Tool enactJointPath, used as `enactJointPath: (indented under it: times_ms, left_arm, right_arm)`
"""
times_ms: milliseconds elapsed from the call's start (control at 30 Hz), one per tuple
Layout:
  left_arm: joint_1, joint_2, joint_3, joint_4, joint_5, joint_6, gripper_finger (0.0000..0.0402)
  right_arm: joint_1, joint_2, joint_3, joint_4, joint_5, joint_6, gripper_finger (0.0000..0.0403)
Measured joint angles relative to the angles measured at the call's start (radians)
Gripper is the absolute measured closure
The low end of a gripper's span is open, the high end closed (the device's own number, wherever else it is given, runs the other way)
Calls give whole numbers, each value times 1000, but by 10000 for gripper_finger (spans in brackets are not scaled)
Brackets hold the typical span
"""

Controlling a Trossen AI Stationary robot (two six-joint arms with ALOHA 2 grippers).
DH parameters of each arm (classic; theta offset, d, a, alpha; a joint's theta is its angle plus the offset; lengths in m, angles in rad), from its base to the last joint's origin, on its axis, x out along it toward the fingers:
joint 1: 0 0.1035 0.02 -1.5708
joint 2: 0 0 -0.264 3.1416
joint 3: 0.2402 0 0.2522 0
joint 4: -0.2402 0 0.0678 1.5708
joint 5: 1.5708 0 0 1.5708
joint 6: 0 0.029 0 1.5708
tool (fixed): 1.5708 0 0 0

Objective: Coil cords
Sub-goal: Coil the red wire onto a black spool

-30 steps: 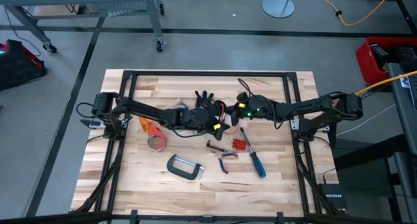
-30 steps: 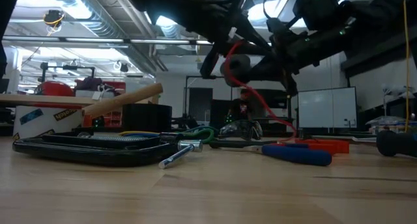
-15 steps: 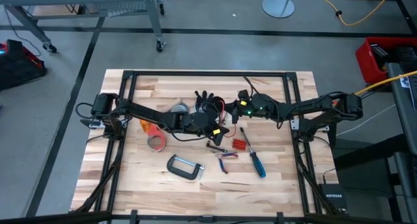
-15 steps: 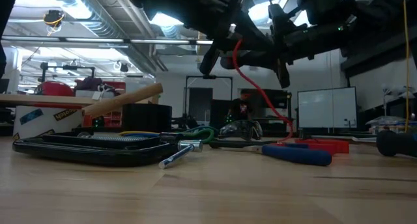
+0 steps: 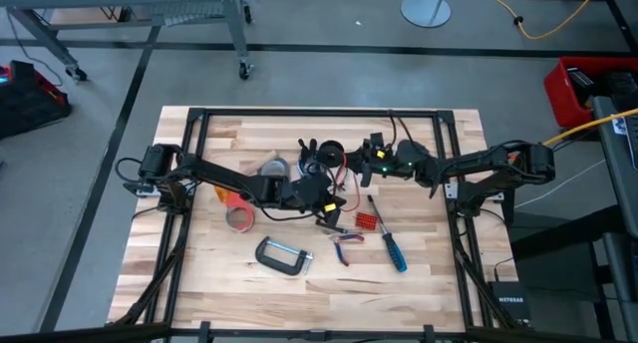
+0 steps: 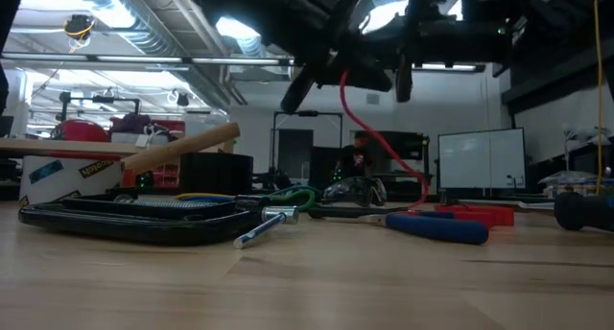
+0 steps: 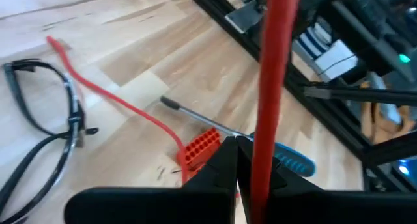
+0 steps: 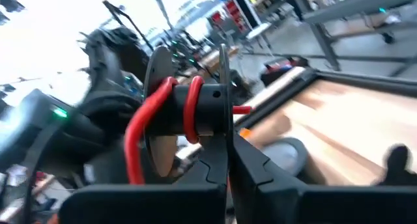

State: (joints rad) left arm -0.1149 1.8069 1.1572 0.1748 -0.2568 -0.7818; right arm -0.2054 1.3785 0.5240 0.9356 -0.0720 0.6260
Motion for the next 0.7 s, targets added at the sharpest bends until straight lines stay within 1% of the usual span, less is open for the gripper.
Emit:
enactJointPath:
  times_ms: [100,167,300,433,500,567,633,700]
  left_arm:
    - [-5,0,0,-17,-19,5,402]
    - [-10,0,0,-30,-20,9,401]
    - [-21,1,0,-78,-20,7,401]
    - [-34,1,0,-131,-20,5,401]
    - [-40,1,0,-159,-20,5,401]
    - [-44,1,0,-182,-20,5,401]
    - [-45,-1,0,-205,-20,5,401]
    - [-46,-4,-1,-225,-20,5,401]
  right_arm:
    - [0,0,0,37,-46,7,402]
    - [-10,0,0,59,-112,19,402]
    - [-47,-19,0,45,-302,45,402]
    - [-81,-58,0,-6,-493,48,402]
    - [-104,-87,0,-72,-581,42,402]
    - [-126,-120,0,-167,-646,13,402]
    - [-146,-162,0,-295,-680,-29,402]
    - [-163,-208,0,-436,-691,-90,402]
